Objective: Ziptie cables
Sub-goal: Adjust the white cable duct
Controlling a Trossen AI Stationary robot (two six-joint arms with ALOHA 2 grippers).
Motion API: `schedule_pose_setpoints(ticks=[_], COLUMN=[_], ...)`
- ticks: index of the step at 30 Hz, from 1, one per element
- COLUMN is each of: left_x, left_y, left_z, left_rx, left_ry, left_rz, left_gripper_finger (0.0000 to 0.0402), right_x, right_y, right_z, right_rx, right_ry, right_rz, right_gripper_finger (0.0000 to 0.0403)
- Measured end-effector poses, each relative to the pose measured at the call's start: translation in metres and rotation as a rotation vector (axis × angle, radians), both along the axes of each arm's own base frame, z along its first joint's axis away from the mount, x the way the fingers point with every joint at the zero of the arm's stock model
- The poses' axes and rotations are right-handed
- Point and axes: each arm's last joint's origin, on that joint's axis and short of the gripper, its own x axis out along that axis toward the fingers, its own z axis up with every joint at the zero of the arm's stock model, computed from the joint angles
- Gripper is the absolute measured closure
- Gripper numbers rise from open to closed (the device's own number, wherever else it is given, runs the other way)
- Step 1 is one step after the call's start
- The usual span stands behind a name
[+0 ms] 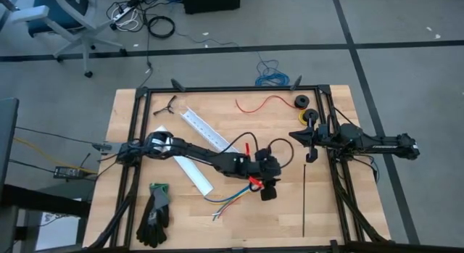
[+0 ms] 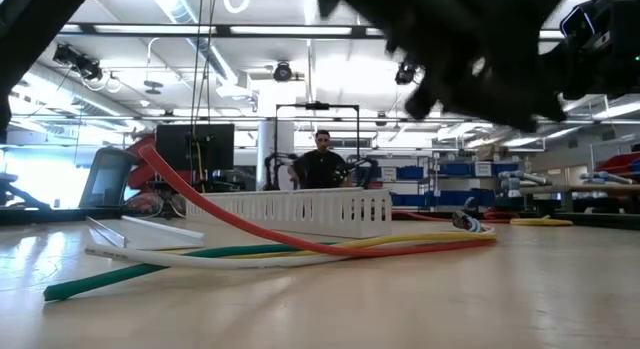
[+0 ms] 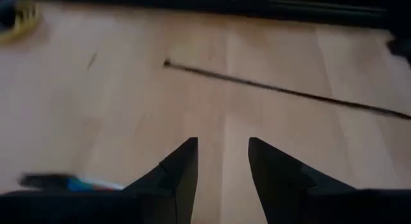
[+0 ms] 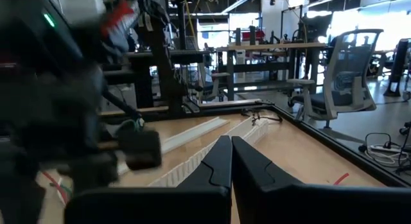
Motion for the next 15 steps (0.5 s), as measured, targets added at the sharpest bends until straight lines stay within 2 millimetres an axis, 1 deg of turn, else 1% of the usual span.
schedule_pose_setpoints(ticks=[3,5,7,11,13,15], left_x=[-0.007,-0.016,-0.029,-0.055,-0.063,-0.068], left_y=[-0.010,-0.016,-0.022,-0.028,-0.029,-0.029], left_z=[0.019,0.030,0.036,0.031,0.028,0.019], left_rx=[0.078,0.128,0.186,0.287,0.291,0.289], left_ry=[0.102,0.193,0.307,0.516,0.584,0.626], left_rz=[-0.017,-0.016,0.013,0.104,0.135,0.160], left_gripper_finger=[0.0254,0.0254,0.0254,0.0254,0.0254,0.0254], right_x=[0.000,0.000,0.000,0.000,0.000,0.000], right_y=[0.000,0.000,0.000,0.000,0.000,0.000], right_z=[0.000,0.000,0.000,0.000,0.000,0.000], right_rx=[0.000,0.000,0.000,0.000,0.000,0.000], right_ry=[0.000,0.000,0.000,0.000,0.000,0.000], right_rz=[0.000,0.000,0.000,0.000,0.000,0.000], right_gripper_finger=[0.0401,0.0401,0.0401,0.0401,0.0401,0.0401])
